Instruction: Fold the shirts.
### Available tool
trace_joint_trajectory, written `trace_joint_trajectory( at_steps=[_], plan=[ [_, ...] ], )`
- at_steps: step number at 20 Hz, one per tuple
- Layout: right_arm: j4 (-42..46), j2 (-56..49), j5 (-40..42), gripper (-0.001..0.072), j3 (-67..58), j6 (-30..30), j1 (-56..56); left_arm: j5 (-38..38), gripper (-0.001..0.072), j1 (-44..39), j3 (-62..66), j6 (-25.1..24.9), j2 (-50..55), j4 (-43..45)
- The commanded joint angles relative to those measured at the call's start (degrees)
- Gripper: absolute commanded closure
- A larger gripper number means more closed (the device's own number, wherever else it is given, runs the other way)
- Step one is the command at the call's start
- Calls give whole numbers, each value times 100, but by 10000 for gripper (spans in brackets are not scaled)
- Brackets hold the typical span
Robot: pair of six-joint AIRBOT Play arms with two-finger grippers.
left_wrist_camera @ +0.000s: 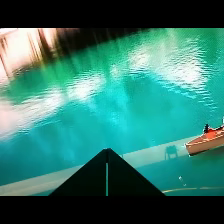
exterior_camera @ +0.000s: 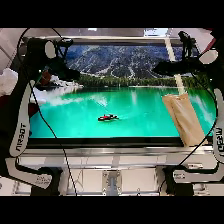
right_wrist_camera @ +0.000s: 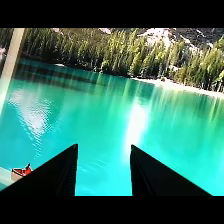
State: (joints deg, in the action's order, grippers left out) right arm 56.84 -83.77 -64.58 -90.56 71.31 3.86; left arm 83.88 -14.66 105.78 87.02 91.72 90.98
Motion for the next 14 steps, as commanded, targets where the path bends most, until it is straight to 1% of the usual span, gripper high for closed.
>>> trace_joint_trajectory(
  at_steps=[1,2,3,4,5,6,7,8,9,12,14],
  plan=[
    [4,0,0,342,-7,4,-4,-2,691,0,4,-4,0,28],
    [4,0,-2,342,-7,4,-4,-13,690,0,4,-13,0,59],
    [4,0,0,342,-7,2,-4,-39,669,0,4,-140,0,146],
    [4,0,0,342,-7,2,-4,-48,571,0,4,-273,0,402],
    [4,0,0,342,-7,4,-4,-59,401,2,4,-308,0,973],
    [4,0,0,342,-7,2,-4,-87,271,9,4,-289,0,1753],
    [7,2,0,342,-7,4,-4,-146,204,72,4,-190,0,2514],
    [4,0,0,343,-7,4,-4,-308,203,229,4,109,0,2977],
    [4,0,0,342,-7,2,-4,-560,204,463,4,455,0,3071],
    [4,0,-2,342,-7,2,-4,-1414,204,1401,2,1574,74,2900],
    [4,2,0,342,-7,4,-4,-1714,202,2004,2,2269,227,2852]
  ],
)
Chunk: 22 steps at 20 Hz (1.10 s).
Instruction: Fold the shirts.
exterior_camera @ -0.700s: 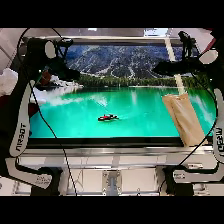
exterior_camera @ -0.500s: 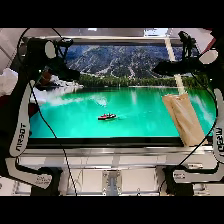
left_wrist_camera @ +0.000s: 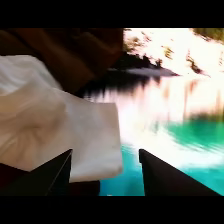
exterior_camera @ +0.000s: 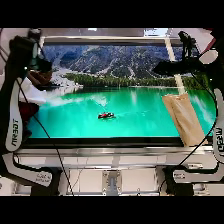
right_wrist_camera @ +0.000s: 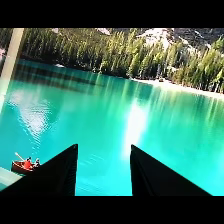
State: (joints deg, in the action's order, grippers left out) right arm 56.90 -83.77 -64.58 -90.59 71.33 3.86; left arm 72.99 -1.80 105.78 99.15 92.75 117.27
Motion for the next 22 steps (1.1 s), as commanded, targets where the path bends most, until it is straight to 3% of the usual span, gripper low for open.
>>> trace_joint_trajectory(
  at_steps=[1,2,3,10,15,16,17,18,22],
  plan=[
    [-2,0,-2,342,-4,2,-4,-699,176,979,2,1237,221,160],
    [-2,2,0,342,-4,2,-4,-765,66,1235,4,1252,343,52],
    [-7,0,2,342,-4,0,-4,-787,47,1432,4,1255,466,-31],
    [-44,0,236,342,-4,28,-7,-1541,47,2223,4,1770,1333,-114],
    [-529,2,210,343,-4,133,-17,-2096,57,2361,4,1805,1805,-612],
    [-640,2,195,343,-4,133,-17,-2181,127,2361,4,1784,1851,-706],
    [-710,0,199,343,-4,131,-17,-2267,352,2361,4,1784,1864,-831],
    [-758,0,210,343,-4,131,-17,-2330,685,2358,9,1764,1864,-872],
    [-935,2,140,343,-7,133,-15,-1862,693,2302,503,1187,1773,-1169]
  ],
)
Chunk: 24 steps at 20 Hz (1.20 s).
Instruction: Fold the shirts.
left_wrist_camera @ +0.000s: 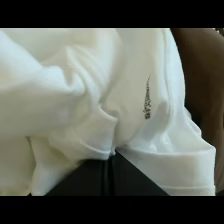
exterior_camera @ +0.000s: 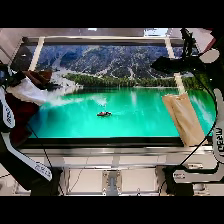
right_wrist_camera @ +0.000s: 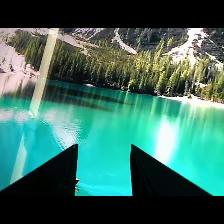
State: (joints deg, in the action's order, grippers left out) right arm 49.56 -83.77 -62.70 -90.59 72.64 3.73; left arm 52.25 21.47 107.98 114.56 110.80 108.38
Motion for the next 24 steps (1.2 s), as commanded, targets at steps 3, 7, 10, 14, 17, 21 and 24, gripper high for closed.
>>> trace_joint_trajectory(
  at_steps=[3,7,10,14,17,21,24],
  plan=[
    [-455,2,-46,343,-9,2,-2,247,693,-227,813,-1169,-584,-1478],
    [-706,59,-175,344,-70,-2,33,39,693,-813,955,-3292,-1816,-4406],
    [-697,199,-463,345,-221,-2,168,553,695,-1349,957,-5368,-2614,-7635],
    [-695,444,-1075,345,-546,-4,608,1591,695,-1508,955,-6019,-3147,-10612],
    [-691,686,-1182,345,-570,-4,955,2500,693,-1530,922,-5241,-3176,-9971],
    [-520,752,-1178,343,-562,-50,1104,2949,563,-1956,201,-4343,-3174,-7099],
    [103,734,-1335,342,-466,-50,1019,2944,3,-2387,-579,-4210,-3075,-5591]
  ],
)
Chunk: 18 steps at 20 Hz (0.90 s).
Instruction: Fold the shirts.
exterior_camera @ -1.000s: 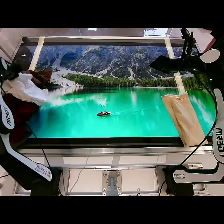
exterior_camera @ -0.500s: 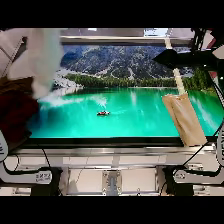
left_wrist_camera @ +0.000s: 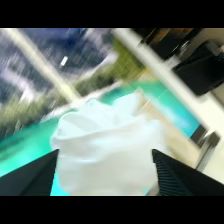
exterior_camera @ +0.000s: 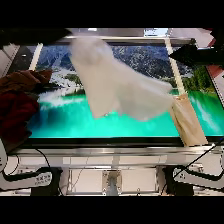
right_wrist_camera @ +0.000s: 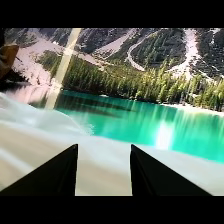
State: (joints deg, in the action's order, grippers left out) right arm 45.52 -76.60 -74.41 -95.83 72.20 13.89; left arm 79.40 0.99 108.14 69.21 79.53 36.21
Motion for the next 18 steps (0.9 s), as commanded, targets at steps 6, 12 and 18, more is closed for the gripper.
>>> trace_joint_trajectory(
  at_steps=[6,12,18],
  plan=[
    [2828,17,-807,342,1425,72,-173,-22,6,-1143,-1679,297,1176,1781],
    [3952,20,-868,342,1768,323,-52,-603,7,-2096,-1679,83,2409,2100],
    [3932,20,-918,342,1768,321,-55,-2634,6,-2691,-1631,1167,2507,3386]
  ],
)
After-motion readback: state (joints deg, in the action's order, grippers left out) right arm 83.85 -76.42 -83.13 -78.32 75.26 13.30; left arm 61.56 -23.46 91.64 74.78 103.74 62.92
